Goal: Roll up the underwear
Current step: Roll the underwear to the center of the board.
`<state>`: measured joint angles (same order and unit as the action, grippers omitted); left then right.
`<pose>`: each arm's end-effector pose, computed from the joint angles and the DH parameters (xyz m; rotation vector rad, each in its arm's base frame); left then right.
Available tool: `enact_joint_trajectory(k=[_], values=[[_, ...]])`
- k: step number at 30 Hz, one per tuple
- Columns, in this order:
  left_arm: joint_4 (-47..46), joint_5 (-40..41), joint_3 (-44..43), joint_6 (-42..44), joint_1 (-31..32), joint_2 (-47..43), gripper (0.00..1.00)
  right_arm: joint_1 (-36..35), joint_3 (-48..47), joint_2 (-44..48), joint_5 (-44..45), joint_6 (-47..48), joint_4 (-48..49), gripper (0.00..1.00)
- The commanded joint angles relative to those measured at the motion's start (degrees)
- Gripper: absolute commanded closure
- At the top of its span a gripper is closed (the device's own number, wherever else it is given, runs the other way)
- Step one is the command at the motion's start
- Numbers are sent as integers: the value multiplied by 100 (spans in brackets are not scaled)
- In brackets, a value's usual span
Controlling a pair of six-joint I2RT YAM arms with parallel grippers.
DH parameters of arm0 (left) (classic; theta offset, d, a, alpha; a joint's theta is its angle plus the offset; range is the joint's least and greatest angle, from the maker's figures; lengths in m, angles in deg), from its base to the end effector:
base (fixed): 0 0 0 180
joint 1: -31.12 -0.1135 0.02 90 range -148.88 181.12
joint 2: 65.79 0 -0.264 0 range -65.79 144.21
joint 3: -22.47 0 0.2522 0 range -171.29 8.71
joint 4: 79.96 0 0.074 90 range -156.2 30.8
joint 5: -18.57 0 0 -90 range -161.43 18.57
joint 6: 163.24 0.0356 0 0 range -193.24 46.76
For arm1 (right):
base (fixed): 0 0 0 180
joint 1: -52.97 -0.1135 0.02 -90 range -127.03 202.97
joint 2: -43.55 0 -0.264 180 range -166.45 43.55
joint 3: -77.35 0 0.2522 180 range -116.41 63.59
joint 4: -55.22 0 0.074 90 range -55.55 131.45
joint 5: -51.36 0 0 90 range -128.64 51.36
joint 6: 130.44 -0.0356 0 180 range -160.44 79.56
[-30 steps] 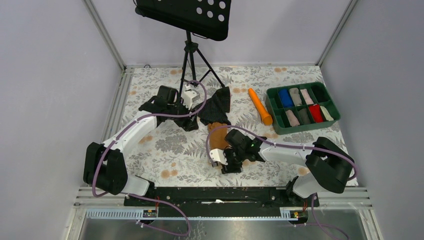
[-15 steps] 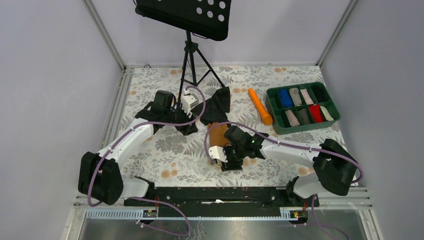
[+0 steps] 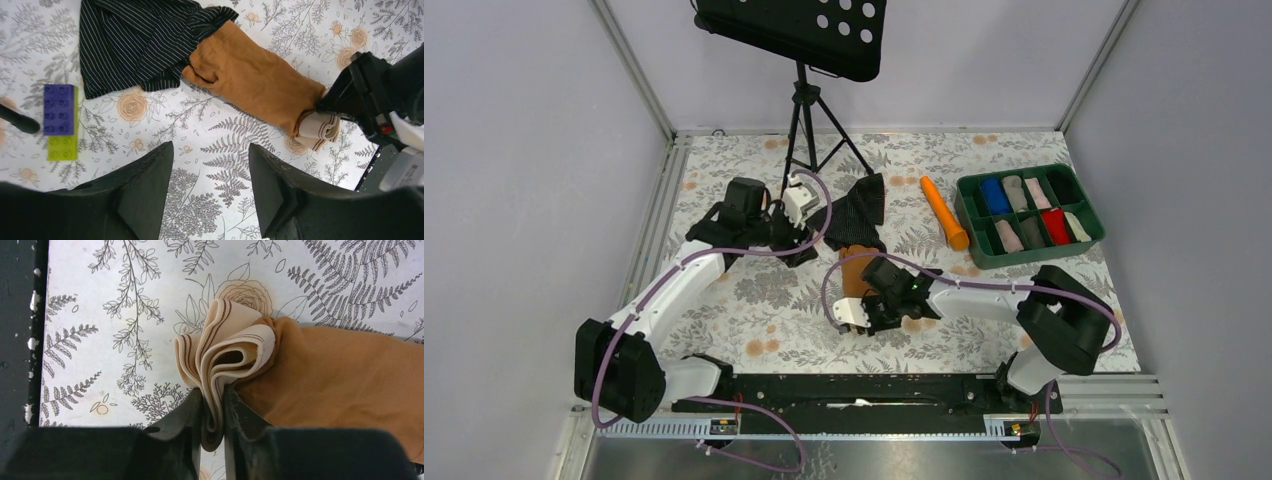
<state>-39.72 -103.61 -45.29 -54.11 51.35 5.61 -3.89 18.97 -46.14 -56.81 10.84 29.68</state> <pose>0.2398 -0.1086 0.2755 1.0242 2.0381 -0.6623 0.1509 0.2514 0.1562 -2.1321 1.3955 0.4434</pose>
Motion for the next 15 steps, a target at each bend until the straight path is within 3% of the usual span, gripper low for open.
enact_joint_trajectory(k=[1, 7, 15], values=[[-17, -100, -531, 183, 7, -247, 38, -141, -171, -589, -86, -34, -1112, 85], [230, -1, -330, 722, 2, -439, 39, 94, -848, -899, -1324, -246, -2242, 89], [247, 247, 403, 1087, -144, -930, 40, 1050, -2080, -1895, -2963, -266, -3446, 93]])
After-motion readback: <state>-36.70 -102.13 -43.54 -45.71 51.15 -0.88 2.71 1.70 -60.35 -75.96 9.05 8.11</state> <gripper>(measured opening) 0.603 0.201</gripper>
